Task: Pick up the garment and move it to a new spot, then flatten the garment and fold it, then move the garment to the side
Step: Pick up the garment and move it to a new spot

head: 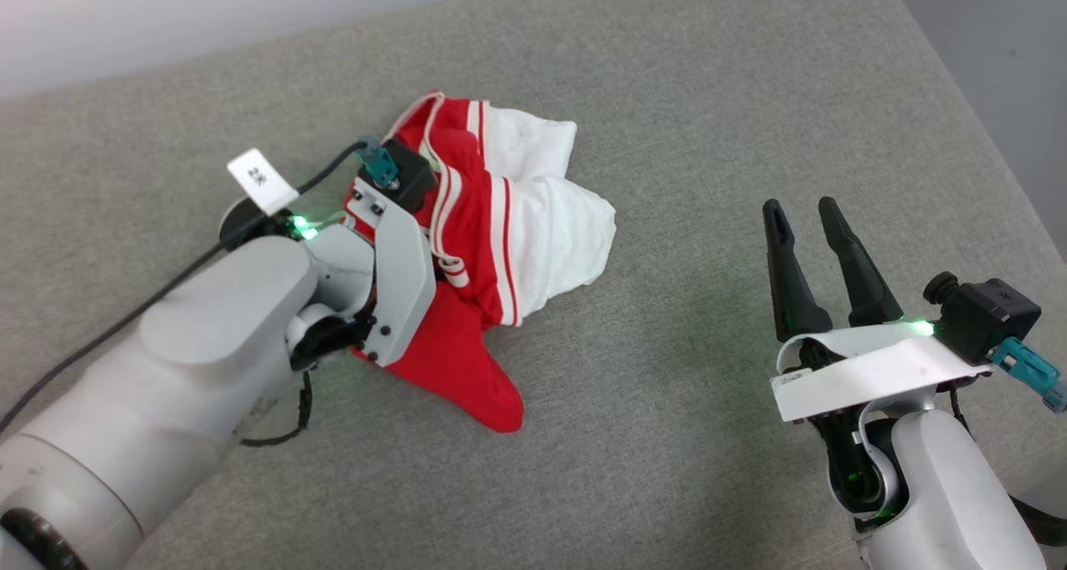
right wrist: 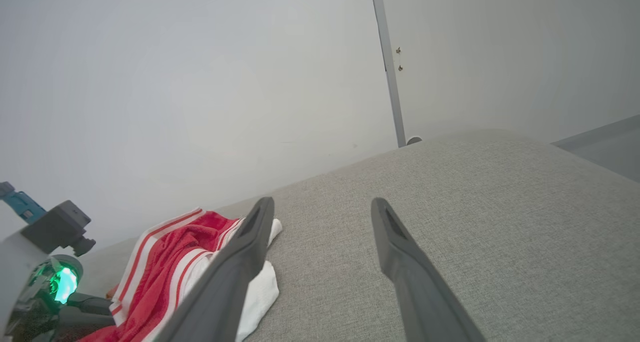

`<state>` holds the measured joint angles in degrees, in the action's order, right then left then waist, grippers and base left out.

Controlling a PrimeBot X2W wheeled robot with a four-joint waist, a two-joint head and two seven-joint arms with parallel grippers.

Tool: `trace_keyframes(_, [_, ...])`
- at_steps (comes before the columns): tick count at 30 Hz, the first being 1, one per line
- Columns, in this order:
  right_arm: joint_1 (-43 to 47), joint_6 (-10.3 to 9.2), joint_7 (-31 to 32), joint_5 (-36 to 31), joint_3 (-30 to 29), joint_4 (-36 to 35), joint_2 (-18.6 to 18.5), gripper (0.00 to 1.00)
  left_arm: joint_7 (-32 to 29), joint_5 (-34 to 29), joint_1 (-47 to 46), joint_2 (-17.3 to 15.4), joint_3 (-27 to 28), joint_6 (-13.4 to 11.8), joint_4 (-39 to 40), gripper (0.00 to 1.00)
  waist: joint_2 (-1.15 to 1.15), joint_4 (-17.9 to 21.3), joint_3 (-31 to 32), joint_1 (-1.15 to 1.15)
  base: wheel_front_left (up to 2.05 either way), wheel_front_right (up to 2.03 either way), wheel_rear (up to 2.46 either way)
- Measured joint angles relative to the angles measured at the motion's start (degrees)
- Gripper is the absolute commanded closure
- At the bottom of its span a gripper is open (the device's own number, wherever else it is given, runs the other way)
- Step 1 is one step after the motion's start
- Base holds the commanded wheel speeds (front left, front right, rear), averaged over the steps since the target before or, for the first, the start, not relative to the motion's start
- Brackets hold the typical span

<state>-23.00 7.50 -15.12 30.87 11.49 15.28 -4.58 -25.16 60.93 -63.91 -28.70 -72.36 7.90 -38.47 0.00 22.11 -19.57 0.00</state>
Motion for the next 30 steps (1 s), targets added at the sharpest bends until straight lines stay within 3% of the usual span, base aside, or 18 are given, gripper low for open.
trace_keyframes(6, [-0.1, 0.0, 0.0, -0.1, -0.3, 0.1, 0.3, 0.0, 1.1, 0.7, -0.1, 0.1, 0.2, 0.2, -1.3, 0.97, 0.0, 0.7, -1.2, 0.0, 0.0, 0.0, 0.0])
trace_keyframes(7, [-0.1, 0.0, 0.0, -0.2, -0.2, 0.2, 0.3, 0.0, 1.5, 0.8, -0.1, 0.1, 0.2, 0.2, -1.4, 0.6, 0.0, 0.6, -1.2, 0.0, 0.0, 0.0, 0.0])
trace_keyframes(8, [-0.1, 0.0, 0.0, -0.2, -0.2, 0.3, 0.2, 0.0, 2.1, 1.0, -0.1, 0.2, 0.1, 0.2, -1.4, 0.36, 0.0, 0.5, -1.1, 0.0, 0.0, 0.0, 0.0])
trace_keyframes(9, [-0.1, 0.0, 0.0, -0.4, -0.1, 0.5, 0.0, 0.0, 2.9, 1.1, 0.0, 0.4, 0.0, 0.2, -1.5, 0.0, 0.0, 0.3, -0.9, 0.0, 0.0, 0.0, 0.0])
trace_keyframes(19, [0.3, 0.0, 0.0, -1.5, 1.8, 3.0, -4.5, 0.0, 13.0, 4.8, 1.2, 1.7, -0.9, -0.4, -0.6, 0.0, 0.0, -4.6, 3.1, 0.0, 0.0, 0.0, 0.0])
trace_keyframes(30, [3.0, 0.0, 0.6, -1.1, 2.2, 5.3, -8.7, 0.0, 31.4, 11.5, 8.3, 0.3, 2.7, -0.4, -0.1, 0.0, 0.0, -13.1, 9.5, 0.0, 0.0, 0.0, 0.0])
